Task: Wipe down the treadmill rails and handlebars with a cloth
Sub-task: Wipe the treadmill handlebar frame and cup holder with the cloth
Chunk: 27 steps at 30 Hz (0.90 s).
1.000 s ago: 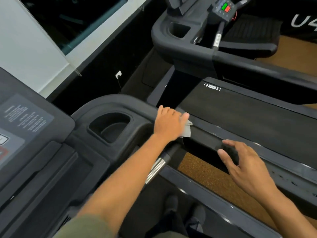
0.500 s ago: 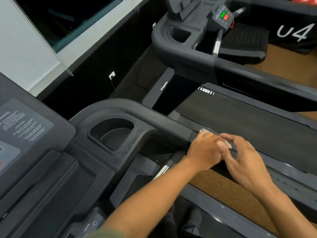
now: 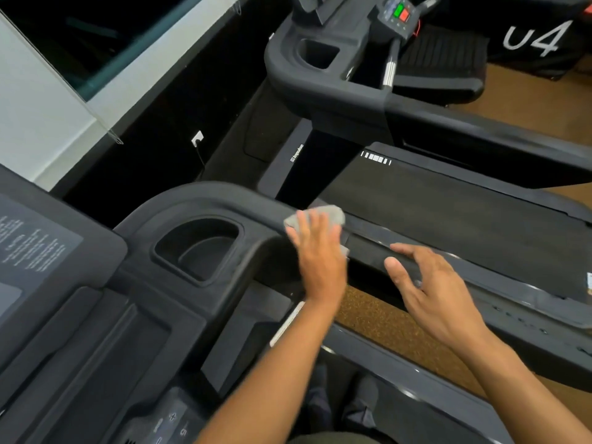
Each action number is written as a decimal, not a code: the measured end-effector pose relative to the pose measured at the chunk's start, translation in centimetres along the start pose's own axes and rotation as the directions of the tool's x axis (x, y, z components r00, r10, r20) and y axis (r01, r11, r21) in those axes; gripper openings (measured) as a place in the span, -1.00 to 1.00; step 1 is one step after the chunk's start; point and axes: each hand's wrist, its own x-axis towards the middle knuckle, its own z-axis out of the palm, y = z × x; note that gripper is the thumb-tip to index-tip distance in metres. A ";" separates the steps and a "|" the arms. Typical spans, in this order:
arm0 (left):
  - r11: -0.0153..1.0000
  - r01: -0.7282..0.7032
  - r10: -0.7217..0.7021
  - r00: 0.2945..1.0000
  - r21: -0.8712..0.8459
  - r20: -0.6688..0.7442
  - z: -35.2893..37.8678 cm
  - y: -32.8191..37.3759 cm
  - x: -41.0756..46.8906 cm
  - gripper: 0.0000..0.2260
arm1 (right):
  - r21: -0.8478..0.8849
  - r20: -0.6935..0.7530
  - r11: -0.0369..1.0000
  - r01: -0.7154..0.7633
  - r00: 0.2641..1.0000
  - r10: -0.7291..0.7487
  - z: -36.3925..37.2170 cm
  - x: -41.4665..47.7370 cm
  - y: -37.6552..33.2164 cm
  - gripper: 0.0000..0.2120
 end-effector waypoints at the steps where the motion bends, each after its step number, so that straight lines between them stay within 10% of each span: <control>1: 0.996 -0.039 0.039 0.999 -0.075 0.001 0.9 1.7 -2.2 -0.60 | -0.007 0.002 1.000 0.019 1.000 -0.019 0.2 0.2 -0.2 -0.55; 3: 0.963 -0.040 0.054 0.997 -0.267 0.046 1.2 4.2 -5.4 -0.61 | -0.025 0.011 0.997 0.071 0.997 -0.070 0.5 0.7 -0.6 -0.58; 8: 0.703 0.496 -0.302 0.857 -0.509 0.418 -6.2 5.1 -5.2 -0.45 | -0.005 0.029 0.990 0.142 0.989 -0.142 0.6 1.9 -1.6 -0.59; 11: 0.280 0.724 -0.618 0.638 -0.630 0.459 -10.0 1.8 -2.5 -0.48 | 0.001 0.053 0.987 0.162 0.985 -0.161 0.4 2.2 -1.8 -0.58; 14: -0.029 0.657 -0.672 0.545 -0.754 0.501 -13.3 -1.1 -0.8 -0.40 | 0.016 0.077 0.983 0.183 0.980 -0.184 0.5 2.3 -1.8 -0.59; 20: 0.432 0.716 -0.635 0.674 -0.549 0.379 -9.7 0.3 -1.4 -0.57 | 0.003 0.126 0.970 0.245 0.962 -0.243 0.6 2.4 -1.4 -0.56; 27: 0.377 0.780 -0.585 0.618 -0.499 0.525 -5.1 6.3 -5.6 -0.56 | -0.023 0.133 0.967 0.254 0.959 -0.249 -0.5 2.8 0.3 -0.58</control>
